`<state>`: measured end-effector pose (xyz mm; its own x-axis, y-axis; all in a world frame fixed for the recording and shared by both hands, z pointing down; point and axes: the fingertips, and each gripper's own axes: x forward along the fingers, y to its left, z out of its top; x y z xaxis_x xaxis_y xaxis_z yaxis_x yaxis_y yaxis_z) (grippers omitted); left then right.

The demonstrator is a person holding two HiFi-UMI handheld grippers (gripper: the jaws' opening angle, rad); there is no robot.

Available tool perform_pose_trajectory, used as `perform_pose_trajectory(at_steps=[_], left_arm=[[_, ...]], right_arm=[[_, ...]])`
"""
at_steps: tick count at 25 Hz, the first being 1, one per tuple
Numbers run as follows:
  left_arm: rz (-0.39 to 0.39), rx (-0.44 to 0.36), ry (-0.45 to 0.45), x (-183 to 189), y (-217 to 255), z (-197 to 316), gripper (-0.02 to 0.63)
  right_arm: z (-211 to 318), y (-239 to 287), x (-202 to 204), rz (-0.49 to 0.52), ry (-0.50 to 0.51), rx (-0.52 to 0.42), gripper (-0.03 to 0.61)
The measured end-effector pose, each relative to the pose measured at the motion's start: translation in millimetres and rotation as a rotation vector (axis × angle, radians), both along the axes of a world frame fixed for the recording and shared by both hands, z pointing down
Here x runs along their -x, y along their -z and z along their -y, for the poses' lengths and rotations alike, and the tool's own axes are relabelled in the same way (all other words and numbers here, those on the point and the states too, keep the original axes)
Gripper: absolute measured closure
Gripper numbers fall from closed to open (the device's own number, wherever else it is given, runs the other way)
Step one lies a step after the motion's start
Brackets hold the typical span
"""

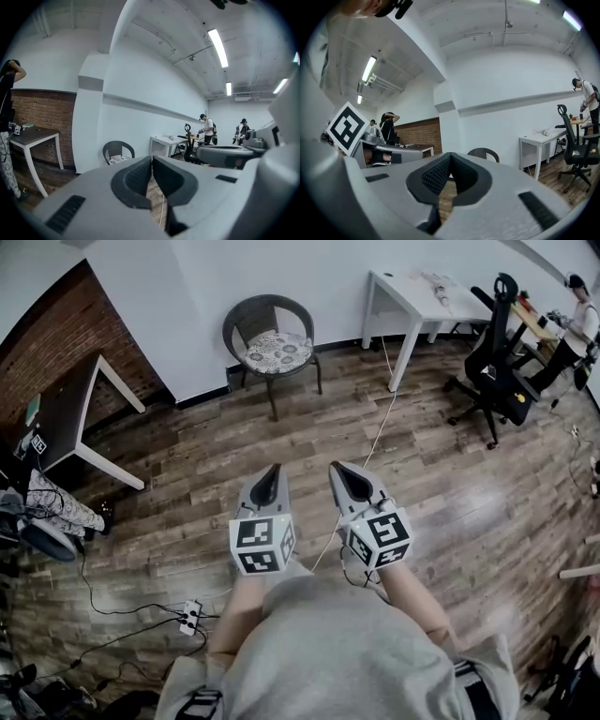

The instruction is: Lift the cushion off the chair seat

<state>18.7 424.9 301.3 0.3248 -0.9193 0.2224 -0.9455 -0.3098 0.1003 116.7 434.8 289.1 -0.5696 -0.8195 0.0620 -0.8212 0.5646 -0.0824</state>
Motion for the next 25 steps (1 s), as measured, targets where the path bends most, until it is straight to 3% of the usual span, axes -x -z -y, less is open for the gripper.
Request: perform_pose_trajectory(at_steps=[6,13,25], left_arm=[[0.011,0.02,-0.013,-24.3,-8.1,-5.1,0.601],[0.02,0.038,-0.006,-22.9,-13.9,13.4,0.601],[0.008,0.064,0.011,1.5,-32.3,124.0,0.601]], right_arm=[[-3.3,-13.2,-17.4,0.008,0.021,0.044,0.578],[18.0,-18.5,-20.8,0.03,0.006,0.065,0.578],[128.5,-29.8,-6.4,0.014,-0.011,0.081,0.578]])
